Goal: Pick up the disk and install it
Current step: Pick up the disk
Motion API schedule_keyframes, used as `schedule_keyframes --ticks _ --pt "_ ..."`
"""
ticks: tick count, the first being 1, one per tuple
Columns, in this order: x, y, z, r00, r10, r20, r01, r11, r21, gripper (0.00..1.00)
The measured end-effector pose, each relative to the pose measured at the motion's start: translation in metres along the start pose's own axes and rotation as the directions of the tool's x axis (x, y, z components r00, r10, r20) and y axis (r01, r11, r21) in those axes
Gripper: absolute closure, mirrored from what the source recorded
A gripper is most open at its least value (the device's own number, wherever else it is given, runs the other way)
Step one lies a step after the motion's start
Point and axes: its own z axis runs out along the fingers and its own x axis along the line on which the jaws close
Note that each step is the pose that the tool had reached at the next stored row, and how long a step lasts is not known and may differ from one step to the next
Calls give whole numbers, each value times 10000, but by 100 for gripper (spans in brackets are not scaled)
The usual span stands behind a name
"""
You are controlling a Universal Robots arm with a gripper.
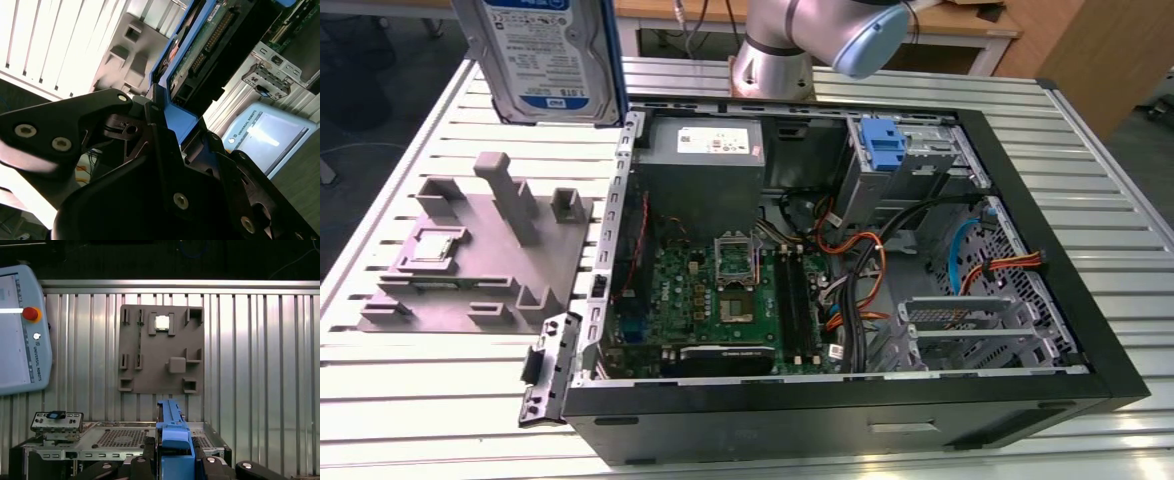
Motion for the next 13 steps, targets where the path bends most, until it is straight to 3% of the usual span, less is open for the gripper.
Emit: schedule_keyframes --ticks 4,6,13 --pt "120 -3 0 10000 -2 0 2 10000 0 64" --pt "150 -41 0 10000 -1 0 1 10000 0 64" --pt "177 -339 -1 10000 -1 -1 1 10000 -1 64"
